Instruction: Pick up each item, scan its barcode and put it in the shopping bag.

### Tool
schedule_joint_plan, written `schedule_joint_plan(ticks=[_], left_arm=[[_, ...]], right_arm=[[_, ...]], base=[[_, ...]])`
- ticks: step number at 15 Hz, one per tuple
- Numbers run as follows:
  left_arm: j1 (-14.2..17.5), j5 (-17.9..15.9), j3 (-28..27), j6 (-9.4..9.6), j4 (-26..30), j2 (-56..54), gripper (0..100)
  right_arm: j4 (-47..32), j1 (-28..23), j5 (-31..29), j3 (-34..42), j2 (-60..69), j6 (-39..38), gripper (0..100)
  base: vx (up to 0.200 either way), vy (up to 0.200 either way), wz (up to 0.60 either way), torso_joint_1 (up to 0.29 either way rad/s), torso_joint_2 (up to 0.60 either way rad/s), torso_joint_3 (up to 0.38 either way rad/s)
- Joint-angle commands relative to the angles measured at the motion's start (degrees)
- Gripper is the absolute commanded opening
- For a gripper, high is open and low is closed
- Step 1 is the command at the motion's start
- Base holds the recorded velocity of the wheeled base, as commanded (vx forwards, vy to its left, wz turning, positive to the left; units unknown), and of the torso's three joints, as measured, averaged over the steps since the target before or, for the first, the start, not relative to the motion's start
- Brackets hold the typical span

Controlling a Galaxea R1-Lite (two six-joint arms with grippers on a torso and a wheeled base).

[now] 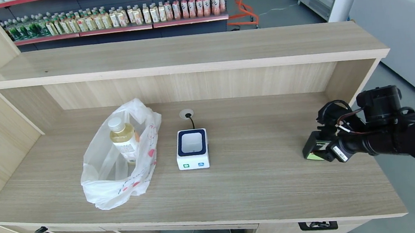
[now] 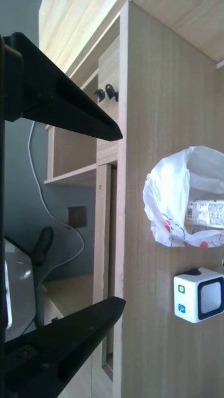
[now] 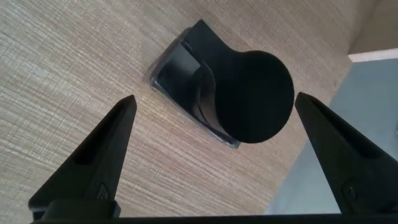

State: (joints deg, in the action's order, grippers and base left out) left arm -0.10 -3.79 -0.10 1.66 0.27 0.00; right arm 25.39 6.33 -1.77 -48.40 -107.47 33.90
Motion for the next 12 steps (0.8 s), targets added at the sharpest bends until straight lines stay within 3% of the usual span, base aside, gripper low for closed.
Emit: schedule_joint_plan(ticks=[1, 5, 6, 8, 12], left_arm=[[0.01, 0.01, 0.01, 0.01, 0.00, 0.00, 100], [0.01, 0.01, 0.01, 0.01, 0.00, 0.09, 100], [0.01, 0.01, 0.01, 0.01, 0.00, 0.09, 100], [0.01, 0.01, 0.01, 0.01, 0.00, 0.09, 100], [0.01, 0.01, 0.01, 0.01, 0.00, 0.00, 100]], right_arm=[[0.01, 0.00, 0.01, -1.96, -2.22, 0.02, 100], [0.10, 0.79, 3.00, -2.84, -4.59, 0.02, 100], [0.10, 1.06, 3.09, -3.55, -5.03, -0.24, 0], [0.10, 2.90, 3.35, -6.80, -7.23, -4.37, 0], [0.10, 3.96, 3.09, -7.85, -7.84, -4.81, 0]], base=[[0.000, 0.000, 0.00, 0.000, 0.00, 0.000], [0.000, 0.000, 0.00, 0.000, 0.00, 0.000], [0.000, 0.000, 0.00, 0.000, 0.00, 0.000], [0.000, 0.000, 0.00, 0.000, 0.00, 0.000], [0.000, 0.000, 0.00, 0.000, 0.00, 0.000]])
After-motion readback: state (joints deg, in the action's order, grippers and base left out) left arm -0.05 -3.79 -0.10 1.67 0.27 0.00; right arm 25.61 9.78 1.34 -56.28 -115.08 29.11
